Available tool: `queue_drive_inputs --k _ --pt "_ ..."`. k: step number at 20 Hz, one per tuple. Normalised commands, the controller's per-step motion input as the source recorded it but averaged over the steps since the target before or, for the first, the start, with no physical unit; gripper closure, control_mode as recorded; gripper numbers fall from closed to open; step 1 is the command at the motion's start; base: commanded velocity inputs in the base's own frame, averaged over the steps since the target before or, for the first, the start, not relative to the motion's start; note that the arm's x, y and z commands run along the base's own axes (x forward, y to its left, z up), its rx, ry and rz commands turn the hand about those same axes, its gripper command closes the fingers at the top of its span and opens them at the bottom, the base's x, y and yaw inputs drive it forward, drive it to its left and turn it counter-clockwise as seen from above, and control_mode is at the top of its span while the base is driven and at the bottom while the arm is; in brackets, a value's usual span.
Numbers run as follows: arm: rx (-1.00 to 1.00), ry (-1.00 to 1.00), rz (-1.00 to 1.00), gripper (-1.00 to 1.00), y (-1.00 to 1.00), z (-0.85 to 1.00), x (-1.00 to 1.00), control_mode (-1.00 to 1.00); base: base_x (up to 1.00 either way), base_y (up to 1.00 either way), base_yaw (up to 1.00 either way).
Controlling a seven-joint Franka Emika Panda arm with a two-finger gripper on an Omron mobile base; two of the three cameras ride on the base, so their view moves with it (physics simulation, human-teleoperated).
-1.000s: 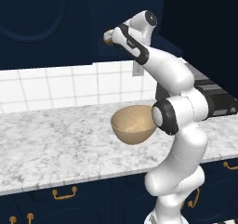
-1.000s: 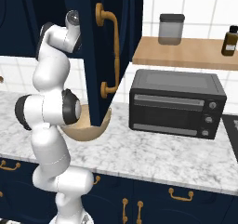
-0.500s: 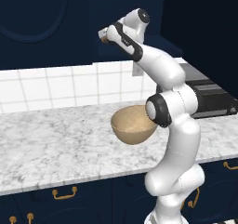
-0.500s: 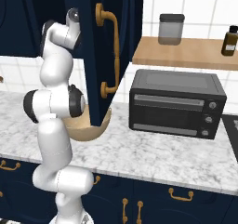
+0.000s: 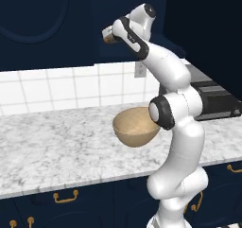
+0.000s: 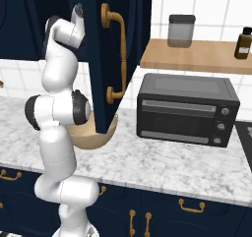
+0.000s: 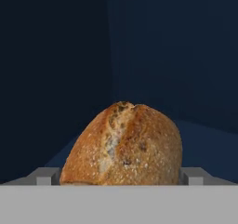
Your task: Open the cabinet, pick up the bread from the cabinet and place it in the basket. Then move the basket to the dining counter.
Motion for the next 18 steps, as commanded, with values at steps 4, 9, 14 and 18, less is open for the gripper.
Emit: queue_drive_inputs --k 4,9,14,18 --pt "0.00 -0.05 0.01 1.00 -0.18 -0.19 -1.00 -1.00 0.00 0.00 0.00" --pt "0.01 -0.10 0.00 1.00 -0.13 -0.11 -1.00 -1.00 0.00 0.00 0.00" --pt "0.02 -0.07 0.00 1.00 -0.16 0.00 -1.00 -1.00 0.00 0.00 0.00" --pt "0.02 -0.02 0.00 1.00 -0.15 0.05 -1.00 -1.00 0.00 0.00 0.00"
